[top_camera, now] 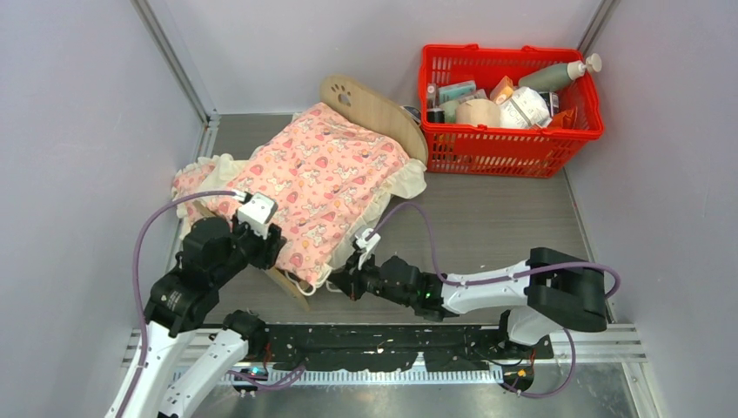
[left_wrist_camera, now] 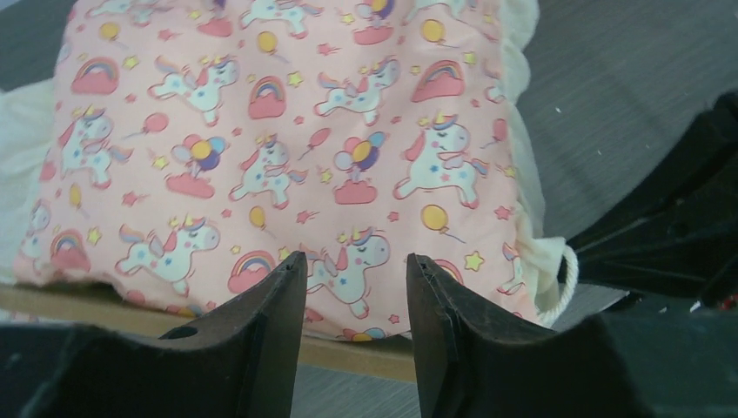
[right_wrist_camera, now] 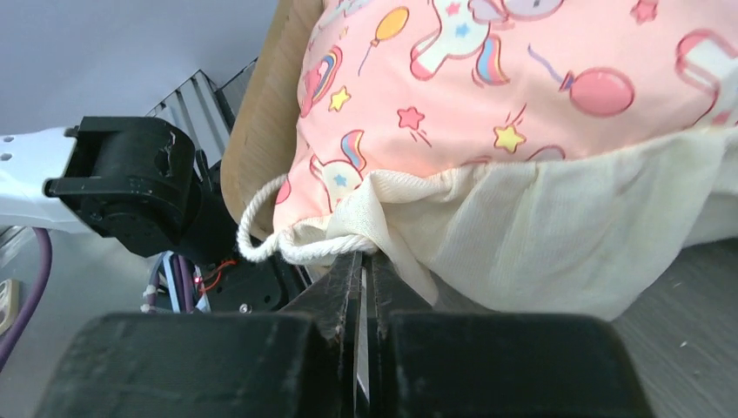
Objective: Set up the pet bed
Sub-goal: Cross the ropes on the bed frame.
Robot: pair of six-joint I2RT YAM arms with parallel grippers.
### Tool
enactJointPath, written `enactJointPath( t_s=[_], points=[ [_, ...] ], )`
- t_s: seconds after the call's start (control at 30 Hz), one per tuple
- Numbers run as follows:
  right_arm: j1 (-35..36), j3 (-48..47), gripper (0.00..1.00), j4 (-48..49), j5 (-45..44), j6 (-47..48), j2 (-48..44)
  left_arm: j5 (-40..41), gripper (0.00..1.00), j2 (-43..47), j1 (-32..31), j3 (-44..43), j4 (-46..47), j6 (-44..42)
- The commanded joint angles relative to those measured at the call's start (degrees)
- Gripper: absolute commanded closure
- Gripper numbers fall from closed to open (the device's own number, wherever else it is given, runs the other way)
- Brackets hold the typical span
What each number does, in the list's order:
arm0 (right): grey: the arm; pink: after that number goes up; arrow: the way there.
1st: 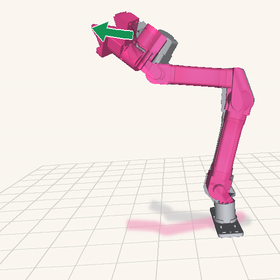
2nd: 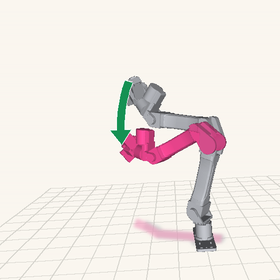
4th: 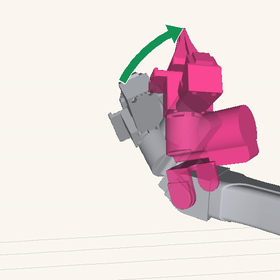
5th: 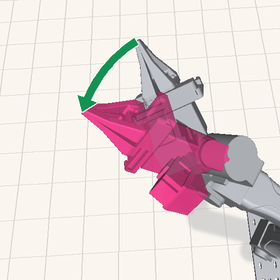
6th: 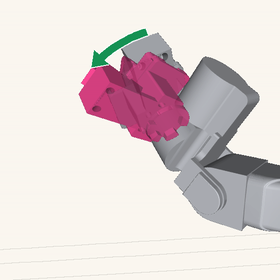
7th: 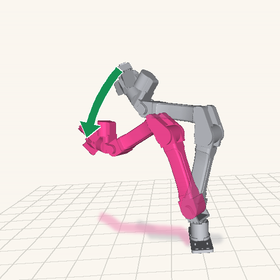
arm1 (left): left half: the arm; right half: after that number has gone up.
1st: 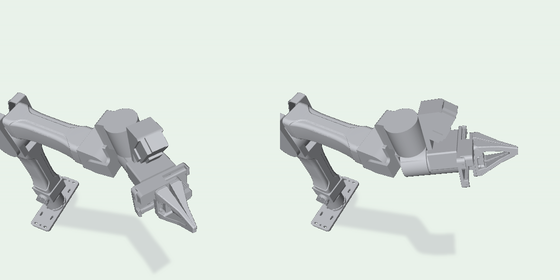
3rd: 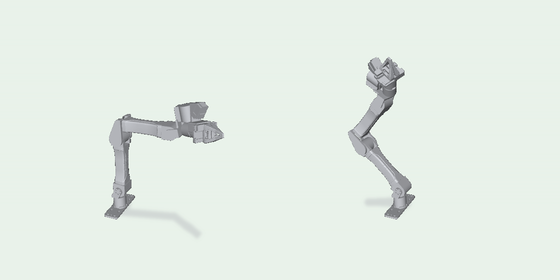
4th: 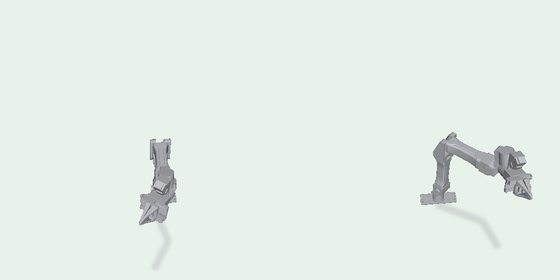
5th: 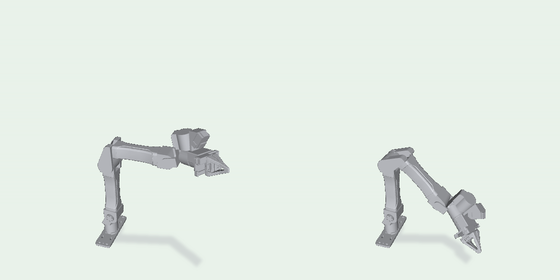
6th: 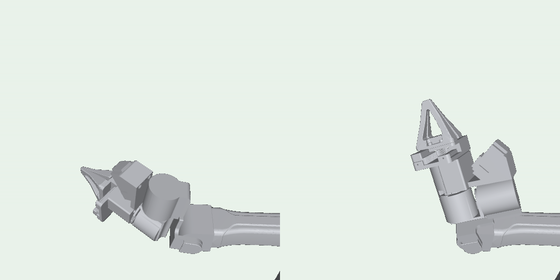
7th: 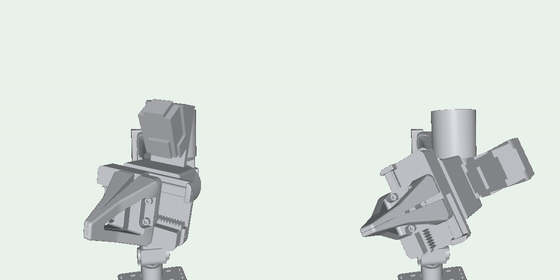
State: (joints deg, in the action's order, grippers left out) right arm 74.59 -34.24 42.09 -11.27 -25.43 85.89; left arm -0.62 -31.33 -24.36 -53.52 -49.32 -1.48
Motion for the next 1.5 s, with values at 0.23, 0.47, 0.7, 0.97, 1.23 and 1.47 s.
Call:
enactJointPath(
  t_s=[0.23,0.47,0.7,0.97,1.23,1.47],
  points=[
    [-4.31,-7.12,0.95,-4.61,4.37,5.68,-1.33,-24.43,0.44,-1.54,-1.27,7.37,7.52,-16.34],
    [-7.80,-10.18,0.95,-3.65,7.96,6.19,1.92,-21.49,0.44,-1.48,-3.55,8.52,6.68,-13.94],
    [-9.18,-15.77,0.95,-6.50,11.49,9.02,5.65,-6.28,0.41,-2.41,-3.68,4.63,0.16,-3.40],
    [-9.62,-16.27,0.95,-3.29,14.50,7.41,7.36,-21.24,0.40,-3.07,-3.81,7.29,2.04,-6.62],
    [-10.10,-15.29,0.95,0.06,16.51,3.22,8.40,-12.38,0.43,-4.20,-11.67,7.50,3.88,-3.01],
    [-10.75,-14.90,0.95,0.63,16.60,1.98,8.60,7.49,0.48,-4.25,-27.40,9.21,6.45,9.51]
  ],
)
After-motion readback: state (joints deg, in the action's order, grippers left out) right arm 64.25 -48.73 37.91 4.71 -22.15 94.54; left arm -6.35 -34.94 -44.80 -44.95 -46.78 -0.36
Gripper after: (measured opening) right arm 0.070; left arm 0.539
